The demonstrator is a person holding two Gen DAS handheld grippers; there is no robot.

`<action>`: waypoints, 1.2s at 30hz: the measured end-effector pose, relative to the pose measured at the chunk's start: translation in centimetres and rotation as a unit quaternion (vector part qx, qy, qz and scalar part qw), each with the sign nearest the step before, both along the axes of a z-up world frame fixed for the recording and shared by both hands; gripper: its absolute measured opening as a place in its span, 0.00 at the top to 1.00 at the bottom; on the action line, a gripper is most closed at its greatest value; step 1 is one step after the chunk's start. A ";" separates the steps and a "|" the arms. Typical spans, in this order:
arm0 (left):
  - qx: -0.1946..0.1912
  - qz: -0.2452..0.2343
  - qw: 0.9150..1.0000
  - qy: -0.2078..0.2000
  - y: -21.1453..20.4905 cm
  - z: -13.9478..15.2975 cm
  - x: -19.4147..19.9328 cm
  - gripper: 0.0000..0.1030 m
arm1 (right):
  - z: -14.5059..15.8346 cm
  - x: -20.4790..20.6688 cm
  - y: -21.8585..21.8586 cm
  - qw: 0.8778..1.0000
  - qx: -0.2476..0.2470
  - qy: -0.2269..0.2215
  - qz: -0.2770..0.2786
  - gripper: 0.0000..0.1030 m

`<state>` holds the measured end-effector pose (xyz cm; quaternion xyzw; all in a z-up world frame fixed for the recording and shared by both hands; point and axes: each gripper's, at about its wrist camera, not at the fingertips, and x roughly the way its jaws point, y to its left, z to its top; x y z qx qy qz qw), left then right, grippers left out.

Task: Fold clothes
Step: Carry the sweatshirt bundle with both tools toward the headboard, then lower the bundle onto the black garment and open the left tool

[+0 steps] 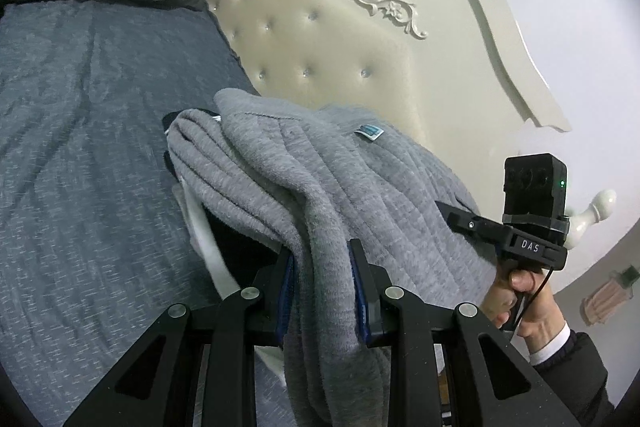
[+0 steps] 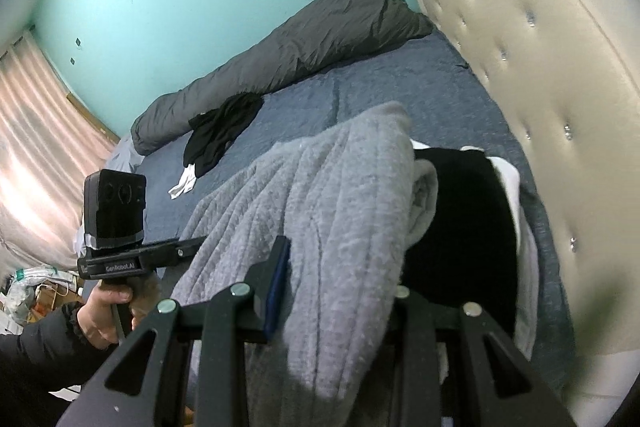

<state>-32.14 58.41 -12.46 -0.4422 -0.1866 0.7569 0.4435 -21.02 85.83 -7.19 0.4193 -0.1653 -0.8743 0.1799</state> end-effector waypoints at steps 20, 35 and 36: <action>-0.011 0.021 0.999 0.030 5.0 -0.7 0.7 0.74 | -1.8 -1.7 4.5 1.000 -0.001 0.010 -0.003 0.74; -0.010 0.021 0.998 0.064 6.2 0.8 1.0 0.74 | -1.0 -0.6 5.3 0.998 -0.018 0.057 -0.001 0.74; -0.009 0.022 0.998 0.066 6.2 1.0 0.9 0.74 | -0.9 -0.6 5.4 0.998 -0.018 0.060 -0.001 0.74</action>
